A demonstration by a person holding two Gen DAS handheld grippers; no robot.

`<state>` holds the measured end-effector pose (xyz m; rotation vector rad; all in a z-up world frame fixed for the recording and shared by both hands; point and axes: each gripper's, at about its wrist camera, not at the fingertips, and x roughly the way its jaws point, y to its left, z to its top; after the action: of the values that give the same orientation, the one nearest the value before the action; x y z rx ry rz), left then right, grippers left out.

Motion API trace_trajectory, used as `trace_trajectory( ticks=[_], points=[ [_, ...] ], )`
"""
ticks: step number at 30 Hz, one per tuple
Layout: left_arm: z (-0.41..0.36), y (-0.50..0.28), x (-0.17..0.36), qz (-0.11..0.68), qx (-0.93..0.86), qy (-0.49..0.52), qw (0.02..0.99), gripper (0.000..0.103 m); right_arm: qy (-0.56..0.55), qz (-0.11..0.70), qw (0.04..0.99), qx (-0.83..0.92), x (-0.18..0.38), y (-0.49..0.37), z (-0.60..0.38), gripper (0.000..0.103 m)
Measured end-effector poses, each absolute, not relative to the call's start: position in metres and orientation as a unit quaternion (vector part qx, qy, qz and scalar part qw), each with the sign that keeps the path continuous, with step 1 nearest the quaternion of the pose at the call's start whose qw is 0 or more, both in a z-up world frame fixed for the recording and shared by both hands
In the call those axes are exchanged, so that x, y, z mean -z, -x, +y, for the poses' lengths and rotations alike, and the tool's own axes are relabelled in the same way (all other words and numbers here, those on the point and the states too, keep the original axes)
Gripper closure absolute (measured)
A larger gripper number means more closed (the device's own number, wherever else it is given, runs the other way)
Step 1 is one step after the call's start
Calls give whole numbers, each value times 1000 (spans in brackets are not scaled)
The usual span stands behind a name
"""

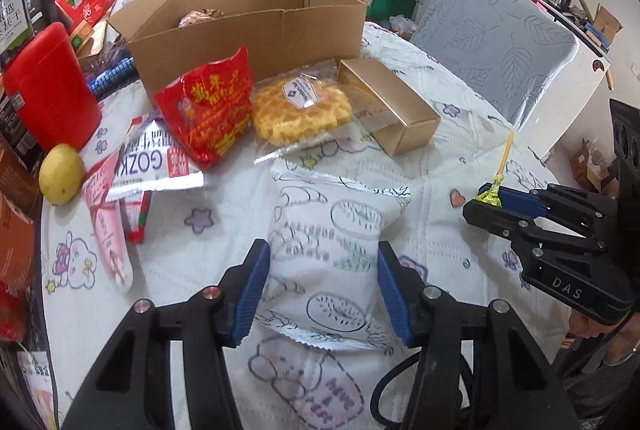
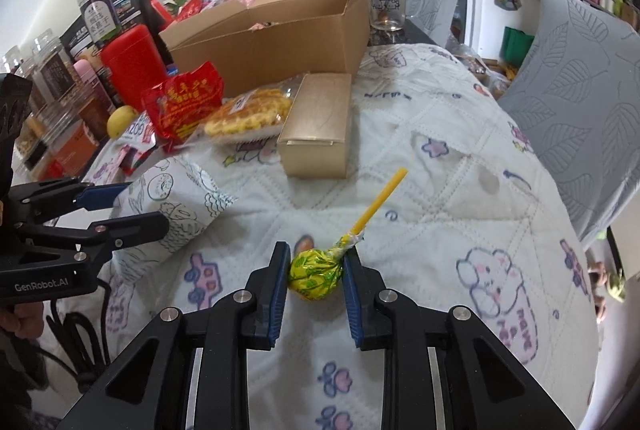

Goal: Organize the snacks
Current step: 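Grasp the white bread bag with the left tool while the right tool grasps the yellow lollipop, then carry the bread bag and lollipop up over the cardboard box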

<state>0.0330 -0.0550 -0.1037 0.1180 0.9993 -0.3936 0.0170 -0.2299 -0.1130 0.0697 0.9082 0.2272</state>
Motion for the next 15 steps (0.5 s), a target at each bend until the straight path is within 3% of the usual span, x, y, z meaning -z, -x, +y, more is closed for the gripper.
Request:
trace_trajectory(
  ticks=[5,9,15],
  points=[
    [-57,-33,112,485,183,-66,853,47,-45,446,886,-117,121,-8,-229,77],
    [-53,-50,130,521,173,-41,835,35,-49,448,885,-117,122,-7,-229,77],
    [-55,-46,133,497,173,-43,849,37,-47,446,886,-116,123,-8,-228,77]
  ],
)
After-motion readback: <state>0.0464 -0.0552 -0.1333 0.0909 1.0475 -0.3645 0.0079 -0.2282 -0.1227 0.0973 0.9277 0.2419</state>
